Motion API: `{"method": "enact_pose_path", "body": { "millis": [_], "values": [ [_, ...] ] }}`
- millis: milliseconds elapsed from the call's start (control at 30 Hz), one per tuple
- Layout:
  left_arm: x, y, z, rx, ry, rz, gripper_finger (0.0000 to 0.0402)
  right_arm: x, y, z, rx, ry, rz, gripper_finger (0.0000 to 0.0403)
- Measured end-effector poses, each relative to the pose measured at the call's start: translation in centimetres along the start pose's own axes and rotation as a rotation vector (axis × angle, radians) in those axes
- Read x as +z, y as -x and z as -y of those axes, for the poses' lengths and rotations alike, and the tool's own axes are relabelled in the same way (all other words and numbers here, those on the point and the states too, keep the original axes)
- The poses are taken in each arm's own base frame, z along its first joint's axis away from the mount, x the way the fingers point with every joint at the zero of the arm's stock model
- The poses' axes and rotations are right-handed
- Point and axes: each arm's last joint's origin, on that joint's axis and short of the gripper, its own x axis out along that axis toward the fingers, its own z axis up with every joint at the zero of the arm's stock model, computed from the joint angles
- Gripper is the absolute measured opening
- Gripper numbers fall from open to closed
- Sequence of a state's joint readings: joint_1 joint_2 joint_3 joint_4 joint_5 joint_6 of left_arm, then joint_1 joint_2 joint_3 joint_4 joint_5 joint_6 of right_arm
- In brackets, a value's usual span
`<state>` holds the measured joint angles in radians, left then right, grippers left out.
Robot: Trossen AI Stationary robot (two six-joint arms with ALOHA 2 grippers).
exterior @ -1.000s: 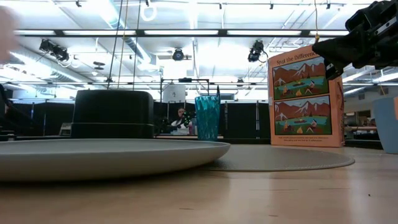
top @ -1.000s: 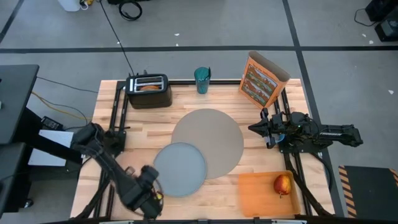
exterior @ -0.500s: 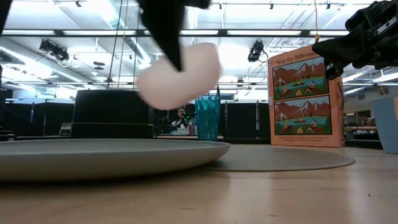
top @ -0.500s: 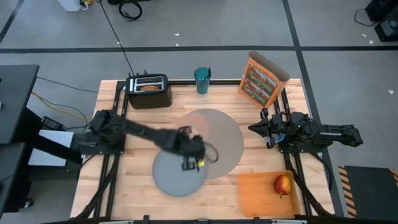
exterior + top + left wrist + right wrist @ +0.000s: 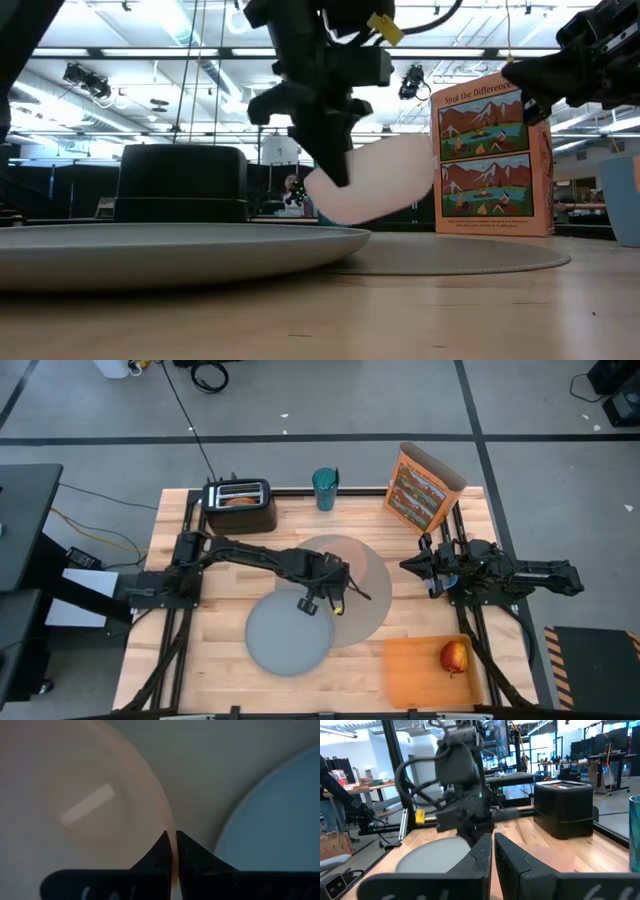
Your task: Arrange a breakfast setting
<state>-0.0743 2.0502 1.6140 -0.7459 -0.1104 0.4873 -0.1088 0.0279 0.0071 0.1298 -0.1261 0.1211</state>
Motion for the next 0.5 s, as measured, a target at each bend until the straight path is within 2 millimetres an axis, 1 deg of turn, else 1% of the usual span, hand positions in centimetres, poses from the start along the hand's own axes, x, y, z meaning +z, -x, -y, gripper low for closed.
{"method": "enact_pose_path", "body": {
  "millis": [100, 333, 500],
  "values": [
    [-0.12, -0.48, 0.29, -0.024, -0.007, -0.018, 0.0013, 0.04, -0.01, -0.01, 0.000, 0.001, 0.004, 0.0027],
    [0.21, -0.55, 0.35, -0.012, 0.023, 0.005, 0.0013, 0.08, -0.02, -0.01, 0.000, 0.001, 0.008, 0.0027],
    [-0.14, -0.53, 0.63, -0.033, 0.043, -0.035, 0.0013, 0.08, -0.02, 0.00, -0.001, 0.001, 0.008, 0.0027]
  ]
}}
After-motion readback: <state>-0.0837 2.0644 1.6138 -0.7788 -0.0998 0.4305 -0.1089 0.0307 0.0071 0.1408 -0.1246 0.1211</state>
